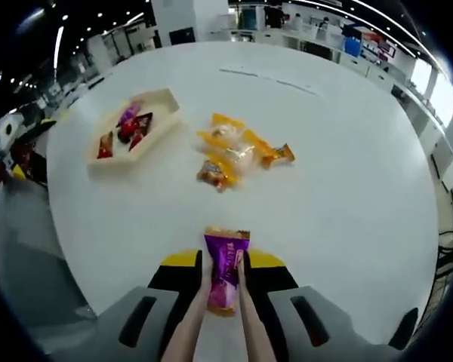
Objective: Place the target food into the container with the food tongs after gripping and lifting it, then release it inside without dropping or visibly crushing the food.
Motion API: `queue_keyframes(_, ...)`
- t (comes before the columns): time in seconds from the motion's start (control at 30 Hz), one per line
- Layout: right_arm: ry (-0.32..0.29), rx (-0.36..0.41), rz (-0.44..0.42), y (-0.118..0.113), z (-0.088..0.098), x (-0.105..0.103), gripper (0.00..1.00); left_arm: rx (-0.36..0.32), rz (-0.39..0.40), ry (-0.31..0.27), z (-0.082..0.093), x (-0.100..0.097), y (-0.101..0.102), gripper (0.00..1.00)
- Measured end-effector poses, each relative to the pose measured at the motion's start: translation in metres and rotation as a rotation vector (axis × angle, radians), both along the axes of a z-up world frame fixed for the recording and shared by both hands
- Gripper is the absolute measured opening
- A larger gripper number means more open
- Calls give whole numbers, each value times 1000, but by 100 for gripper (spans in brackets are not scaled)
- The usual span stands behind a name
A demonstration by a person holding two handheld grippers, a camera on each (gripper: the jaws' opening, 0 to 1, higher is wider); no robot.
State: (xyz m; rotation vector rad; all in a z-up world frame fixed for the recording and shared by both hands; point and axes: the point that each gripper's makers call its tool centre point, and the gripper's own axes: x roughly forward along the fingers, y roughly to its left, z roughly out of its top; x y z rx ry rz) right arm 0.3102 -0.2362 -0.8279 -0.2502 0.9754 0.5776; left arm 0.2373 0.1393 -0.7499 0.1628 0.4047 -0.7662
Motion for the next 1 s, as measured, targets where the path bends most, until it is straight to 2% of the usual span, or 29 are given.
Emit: queue_keyframes(1.0,-69,-78,108,-3,71,48,21,-14,0,-2,1,1,1,99)
